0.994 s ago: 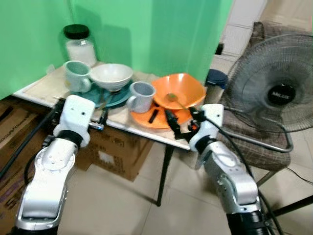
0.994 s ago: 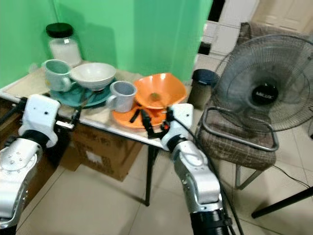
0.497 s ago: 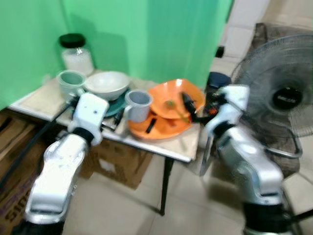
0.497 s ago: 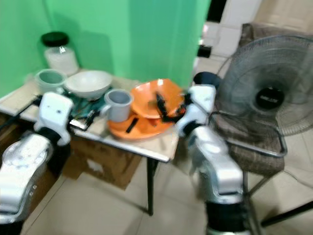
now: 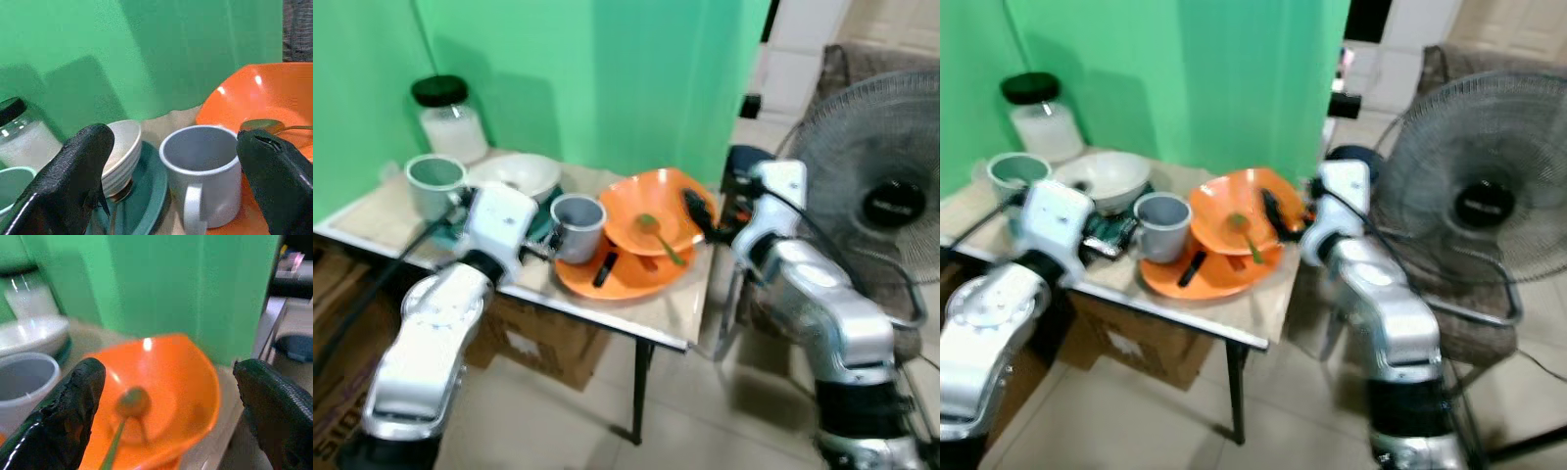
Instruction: Setting the table
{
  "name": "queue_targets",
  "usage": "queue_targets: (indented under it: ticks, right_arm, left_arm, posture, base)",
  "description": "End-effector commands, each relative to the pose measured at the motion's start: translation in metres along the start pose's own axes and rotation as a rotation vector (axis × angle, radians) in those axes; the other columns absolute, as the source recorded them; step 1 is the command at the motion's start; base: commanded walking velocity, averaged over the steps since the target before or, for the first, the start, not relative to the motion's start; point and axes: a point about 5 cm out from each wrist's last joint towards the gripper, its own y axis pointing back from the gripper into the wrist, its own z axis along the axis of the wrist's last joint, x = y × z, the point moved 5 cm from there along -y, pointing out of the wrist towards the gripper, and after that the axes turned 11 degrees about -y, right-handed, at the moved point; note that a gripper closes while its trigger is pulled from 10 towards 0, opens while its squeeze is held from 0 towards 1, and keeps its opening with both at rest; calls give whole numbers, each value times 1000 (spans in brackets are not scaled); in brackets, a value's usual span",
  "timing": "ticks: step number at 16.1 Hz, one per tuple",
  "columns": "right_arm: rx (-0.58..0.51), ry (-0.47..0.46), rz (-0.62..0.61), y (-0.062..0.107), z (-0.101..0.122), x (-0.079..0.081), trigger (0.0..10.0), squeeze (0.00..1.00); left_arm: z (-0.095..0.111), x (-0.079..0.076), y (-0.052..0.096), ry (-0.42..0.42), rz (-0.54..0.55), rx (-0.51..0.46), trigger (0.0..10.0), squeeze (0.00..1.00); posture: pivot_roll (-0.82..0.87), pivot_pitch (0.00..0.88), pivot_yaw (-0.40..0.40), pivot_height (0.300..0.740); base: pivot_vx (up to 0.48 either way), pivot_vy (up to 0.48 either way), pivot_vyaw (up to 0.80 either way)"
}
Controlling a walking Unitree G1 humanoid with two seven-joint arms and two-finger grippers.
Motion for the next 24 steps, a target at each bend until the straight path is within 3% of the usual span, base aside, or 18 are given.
queue_targets:
  ticks: [1, 3, 6, 7, 10, 14, 16, 17, 18, 19, 20, 24]
  right_arm:
    - [53, 33, 38, -8, 2, 16, 10000, 0]
    - [201, 98, 50, -17, 0, 19, 10000, 0]
    - [297, 130, 18, -33, 2, 18, 10000, 0]
    - [388, 169, -12, -42, -3, 17, 10000, 0]
    - [500, 147, -14, -56, -11, 25, 10000, 0]
    - [546, 175, 23, -67, -14, 42, 10000, 0]
    - [586, 216, 31, -73, -21, 48, 7137, 0]
    - [593, 231, 25, -75, -25, 49, 6196, 0]
    - [599, 245, 16, -77, -27, 48, 4431, 0]
    - [611, 259, 9, -78, -30, 47, 1882, 0]
    - [622, 271, 2, -78, -33, 45, 0, 0]
    - [652, 320, -19, -81, -38, 37, 0, 0]
  left_arm:
    - [5, 5, 1, -9, -14, -24, 10000, 0]
    - [7, -1, 4, -10, -119, -42, 10000, 0]
    - [6, -6, 12, -3, -253, -51, 10000, 0]
    - [7, -13, 17, -11, -357, -61, 10000, 0]
    - [8, -31, 33, 15, -565, -55, 10000, 0]
    - [5, -37, 44, 31, -655, -34, 10000, 0]
    - [4, -35, 47, 30, -669, -23, 10000, 0]
    - [2, -34, 49, 27, -675, -15, 10000, 0]
    - [1, -33, 51, 23, -681, -9, 10000, 0]
    - [1, -33, 52, 19, -685, -5, 10000, 0]
    - [0, -32, 53, 17, -685, -4, 10000, 0]
    - [-1, -31, 55, 10, -690, 6, 10000, 0]
  posture:
    - [172, 0, -1, 740]
    - [163, 0, 2, 740]
    - [155, 0, -1, 740]
    - [156, 0, -9, 740]
    - [155, 0, -18, 740]
    - [156, 0, -23, 740]
    - [156, 0, -23, 740]
    - [168, 0, -33, 740]
    - [168, 0, -33, 740]
    - [172, 0, -36, 740]
    - [173, 0, -35, 740]
    - [175, 0, -39, 740]
  base:
    - [0, 0, 0]
    - [0, 0, 0]
    - [0, 0, 0]
    - [0, 0, 0]
    - [0, 0, 0]
    - [0, 0, 0]
    - [0, 0, 0]
    - [0, 0, 0]
    - [0, 0, 0]
    - [0, 0, 0]
    - [0, 0, 0]
    - [0, 0, 0]
